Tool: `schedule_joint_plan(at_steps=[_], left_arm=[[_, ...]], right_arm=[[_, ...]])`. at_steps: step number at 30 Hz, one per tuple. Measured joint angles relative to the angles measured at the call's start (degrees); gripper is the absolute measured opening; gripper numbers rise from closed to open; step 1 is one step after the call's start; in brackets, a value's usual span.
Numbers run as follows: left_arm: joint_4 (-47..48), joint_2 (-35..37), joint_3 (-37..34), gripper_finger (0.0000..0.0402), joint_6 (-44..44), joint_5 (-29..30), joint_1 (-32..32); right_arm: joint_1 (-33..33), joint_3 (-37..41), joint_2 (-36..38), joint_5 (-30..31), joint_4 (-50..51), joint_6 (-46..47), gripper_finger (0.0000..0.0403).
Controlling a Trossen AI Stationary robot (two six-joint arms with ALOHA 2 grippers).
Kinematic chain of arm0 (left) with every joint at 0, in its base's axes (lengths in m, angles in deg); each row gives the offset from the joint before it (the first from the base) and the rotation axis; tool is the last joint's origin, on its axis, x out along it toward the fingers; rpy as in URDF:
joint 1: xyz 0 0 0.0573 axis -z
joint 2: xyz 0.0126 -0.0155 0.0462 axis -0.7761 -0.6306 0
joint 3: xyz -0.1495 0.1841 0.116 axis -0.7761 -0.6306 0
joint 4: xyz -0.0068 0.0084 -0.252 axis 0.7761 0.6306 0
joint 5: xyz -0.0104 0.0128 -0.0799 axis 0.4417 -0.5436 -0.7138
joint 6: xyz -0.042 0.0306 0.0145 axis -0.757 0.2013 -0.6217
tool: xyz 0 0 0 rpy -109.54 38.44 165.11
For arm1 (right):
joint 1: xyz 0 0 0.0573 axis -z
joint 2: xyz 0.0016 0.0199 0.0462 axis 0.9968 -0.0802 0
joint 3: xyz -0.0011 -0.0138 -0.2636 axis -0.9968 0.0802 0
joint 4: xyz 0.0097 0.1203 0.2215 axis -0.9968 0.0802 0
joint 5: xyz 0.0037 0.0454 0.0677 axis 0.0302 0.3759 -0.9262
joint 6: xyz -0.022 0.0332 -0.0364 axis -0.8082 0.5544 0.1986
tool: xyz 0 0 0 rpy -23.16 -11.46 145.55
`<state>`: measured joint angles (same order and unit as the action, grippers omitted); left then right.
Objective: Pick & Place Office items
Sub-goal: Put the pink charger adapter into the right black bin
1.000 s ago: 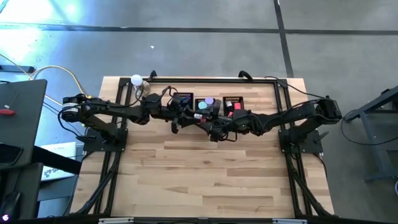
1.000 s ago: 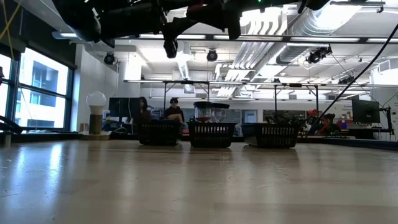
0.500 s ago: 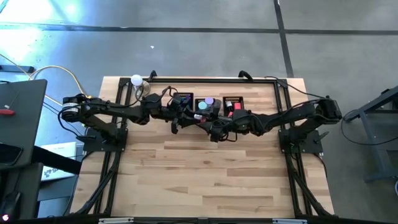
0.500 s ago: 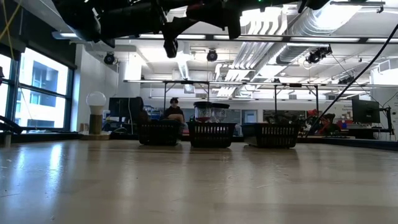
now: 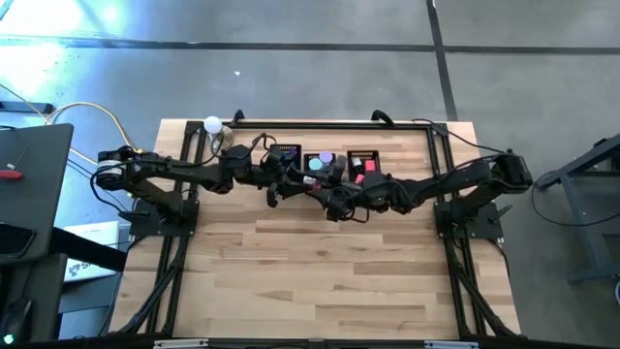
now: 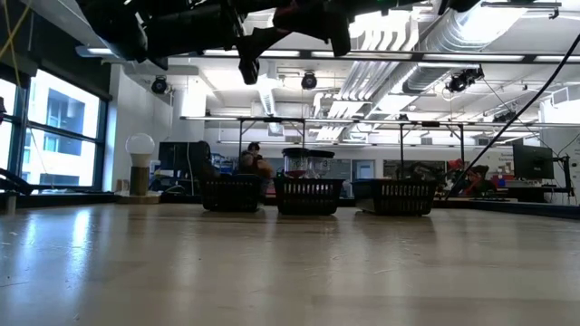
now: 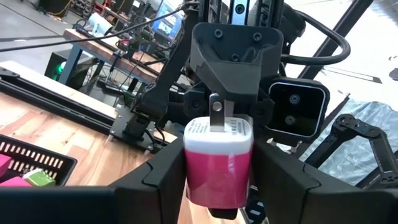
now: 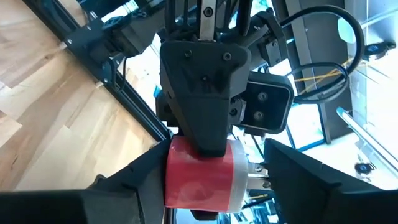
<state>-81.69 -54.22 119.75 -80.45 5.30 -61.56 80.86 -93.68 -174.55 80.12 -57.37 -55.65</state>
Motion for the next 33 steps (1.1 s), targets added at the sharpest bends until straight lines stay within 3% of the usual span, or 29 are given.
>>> schedule_joint_plan(at_steps=[9,20,26,30,33], left_arm=[[0.3,0.0,0.0,0.0169,0.0,-0.1,-0.6],[0.7,0.2,0.1,0.017,-0.1,-4.1,-4.9],[0.8,0.3,0.1,0.017,-1.8,-8.2,-7.2],[0.9,0.3,0.1,0.017,-4.1,-12.5,-8.9],[0.9,0.3,0.0,0.017,-5.1,-15.3,-9.8]], right_arm=[[-2.5,-0.1,0.0,8.6,3.0,1.6,0.0219],[-4.4,0.1,-0.1,34.9,10.9,5.8,0.0219],[-1.2,0.1,-0.1,39.8,23.9,18.3,0.0219],[1.3,0.1,0.0,42.4,34.6,34.0,0.0219],[3.3,0.1,1.0,40.2,44.8,47.6,0.0219]])
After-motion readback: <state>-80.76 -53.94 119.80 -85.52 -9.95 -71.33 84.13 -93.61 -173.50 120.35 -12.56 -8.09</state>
